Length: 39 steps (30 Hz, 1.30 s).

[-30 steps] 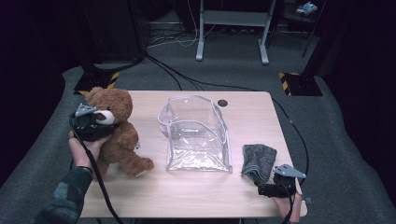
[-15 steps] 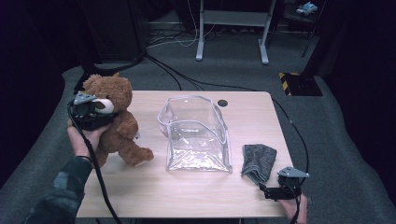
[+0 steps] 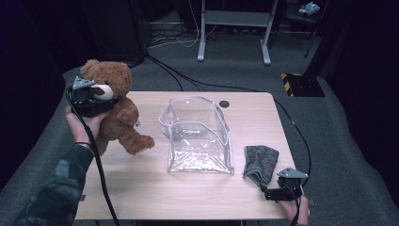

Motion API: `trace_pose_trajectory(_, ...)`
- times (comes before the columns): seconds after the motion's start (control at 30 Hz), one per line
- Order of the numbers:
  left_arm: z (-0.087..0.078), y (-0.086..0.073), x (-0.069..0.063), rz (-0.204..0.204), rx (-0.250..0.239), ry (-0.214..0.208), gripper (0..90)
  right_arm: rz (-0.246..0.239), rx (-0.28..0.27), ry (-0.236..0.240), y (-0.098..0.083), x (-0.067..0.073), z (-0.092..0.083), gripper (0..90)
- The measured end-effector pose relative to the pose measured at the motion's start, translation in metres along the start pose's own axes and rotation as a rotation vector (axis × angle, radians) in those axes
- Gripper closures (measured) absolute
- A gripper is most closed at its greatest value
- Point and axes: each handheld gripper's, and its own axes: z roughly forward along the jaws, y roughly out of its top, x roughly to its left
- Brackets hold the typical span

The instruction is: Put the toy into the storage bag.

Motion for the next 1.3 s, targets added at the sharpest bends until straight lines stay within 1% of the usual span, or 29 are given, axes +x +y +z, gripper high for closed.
trace_pose_trajectory(0.07,0.0,0.007,0.0,0.002,-0.007,0.003,46.5,-0.013,0.0,0.003,0.0,-0.001,0.0,0.0)
trace_pose_trajectory(0.13,0.0,0.014,-0.001,0.007,-0.017,0.007,46.5,-0.003,0.0,0.002,0.0,0.0,0.0,0.0)
trace_pose_trajectory(0.17,0.0,0.018,-0.001,0.01,-0.026,0.009,46.4,-0.007,-0.001,0.004,0.0,-0.001,0.0,0.0)
trace_pose_trajectory(0.23,0.0,0.025,-0.002,0.013,-0.028,0.013,46.4,-0.001,-0.002,0.008,0.0,0.0,0.0,0.0)
trace_pose_trajectory(0.27,0.0,0.028,-0.003,0.014,-0.037,0.016,46.4,-0.01,0.0,-0.001,0.0,-0.001,0.0,0.0)
trace_pose_trajectory(0.3,0.001,0.031,-0.003,0.019,-0.039,0.017,46.4,0.002,-0.006,-0.007,0.0,0.0,0.0,0.0)
trace_pose_trajectory(0.4,0.002,0.04,-0.005,0.023,-0.046,0.026,46.4,-0.004,-0.002,-0.002,0.0,-0.001,0.0,0.0)
trace_pose_trajectory(0.43,0.003,0.043,-0.006,0.023,-0.049,0.027,46.4,0.003,-0.004,-0.006,0.0,0.0,0.0,0.0)
trace_pose_trajectory(0.53,0.005,0.052,-0.009,0.034,-0.045,0.027,46.3,-0.002,-0.006,-0.004,0.0,-0.001,0.0,0.0)
trace_pose_trajectory(0.73,0.008,0.07,-0.017,0.054,-0.068,0.032,46.3,-0.007,-0.004,-0.002,0.0,-0.001,0.0,0.0)
trace_pose_trajectory(0.87,0.009,0.082,-0.024,0.066,-0.082,0.028,46.2,0.004,-0.005,0.005,0.0,-0.001,0.0,0.0)
trace_pose_trajectory(0.9,0.009,0.085,-0.026,0.079,-0.083,0.026,46.2,0.004,-0.006,0.004,0.0,-0.001,0.0,0.0)
trace_pose_trajectory(1.07,0.011,0.099,-0.037,0.09,-0.101,0.018,46.1,0.009,-0.004,0.002,0.0,0.0,0.0,0.0)
trace_pose_trajectory(1.23,0.016,0.11,-0.049,0.114,-0.109,0.005,46.0,0.008,-0.003,0.003,0.0,-0.001,0.0,0.0)
trace_pose_trajectory(1.3,0.018,0.113,-0.055,0.115,-0.111,-0.004,46.0,0.006,-0.004,0.003,0.0,-0.001,0.0,0.0)
